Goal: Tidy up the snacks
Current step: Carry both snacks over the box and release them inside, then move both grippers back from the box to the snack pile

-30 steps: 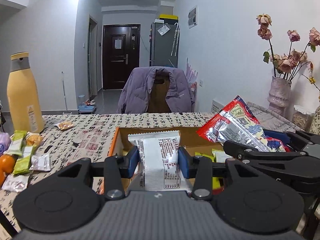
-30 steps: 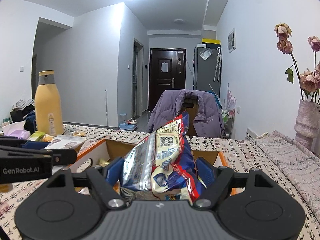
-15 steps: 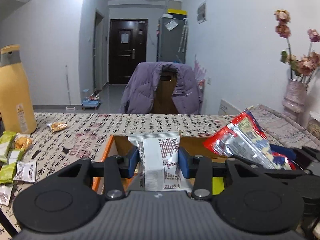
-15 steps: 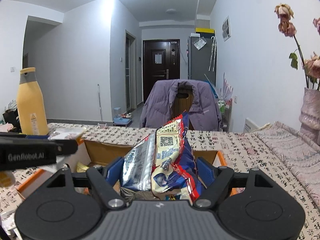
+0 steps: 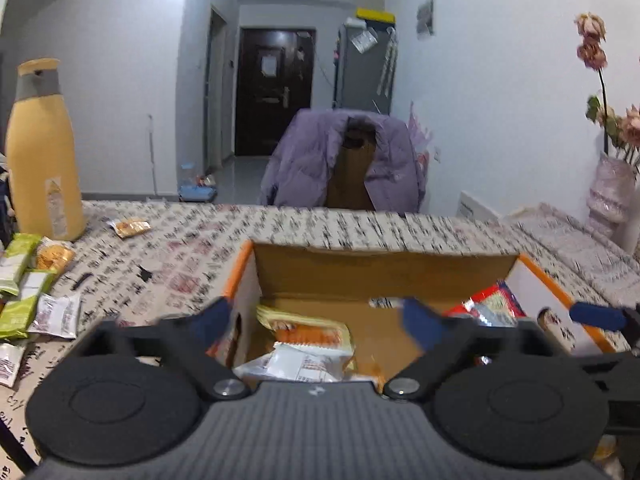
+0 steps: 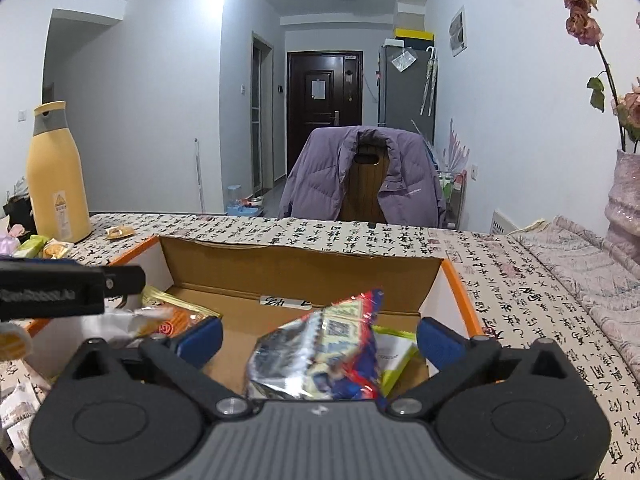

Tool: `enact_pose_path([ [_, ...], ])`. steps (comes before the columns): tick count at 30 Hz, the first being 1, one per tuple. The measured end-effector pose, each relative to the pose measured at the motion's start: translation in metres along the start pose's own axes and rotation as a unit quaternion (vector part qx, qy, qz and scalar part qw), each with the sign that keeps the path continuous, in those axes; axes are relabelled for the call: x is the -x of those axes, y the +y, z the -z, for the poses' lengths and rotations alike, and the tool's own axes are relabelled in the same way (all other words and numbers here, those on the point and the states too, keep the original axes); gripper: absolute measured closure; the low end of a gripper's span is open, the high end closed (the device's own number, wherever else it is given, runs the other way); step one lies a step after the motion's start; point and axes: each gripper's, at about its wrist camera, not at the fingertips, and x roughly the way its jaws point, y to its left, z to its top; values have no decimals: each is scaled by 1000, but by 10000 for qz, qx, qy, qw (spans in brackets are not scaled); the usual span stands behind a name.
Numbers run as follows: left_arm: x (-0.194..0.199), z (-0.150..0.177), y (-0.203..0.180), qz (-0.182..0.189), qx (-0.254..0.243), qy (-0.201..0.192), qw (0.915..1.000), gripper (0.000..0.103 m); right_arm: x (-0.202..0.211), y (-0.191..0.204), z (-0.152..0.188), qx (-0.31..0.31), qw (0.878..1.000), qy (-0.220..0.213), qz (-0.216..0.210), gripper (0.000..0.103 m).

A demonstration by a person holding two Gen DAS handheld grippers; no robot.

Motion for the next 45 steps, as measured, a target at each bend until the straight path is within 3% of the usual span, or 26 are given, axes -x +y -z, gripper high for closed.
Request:
enact_pose_path([
  [11, 9, -5, -4, 7, 20, -222, 9998, 0, 6, 1, -2, 9, 10000, -48, -26, 0],
  [20, 38, -19, -3, -45, 104, -366, 9993, 0, 29, 10, -13, 184, 9997, -143, -76, 0],
  [26, 63, -11, 4, -110, 107, -362, 9992, 0, 52, 11, -10, 136, 9997, -190, -105, 0],
  [34, 93, 13, 9, -86, 36, -291, 9995, 0, 89, -3, 8, -67, 9996, -231, -137, 0],
  [45, 113, 72, 25, -33, -138, -68, 9999, 0, 129, -24, 48, -130, 9997, -140, -142, 0],
])
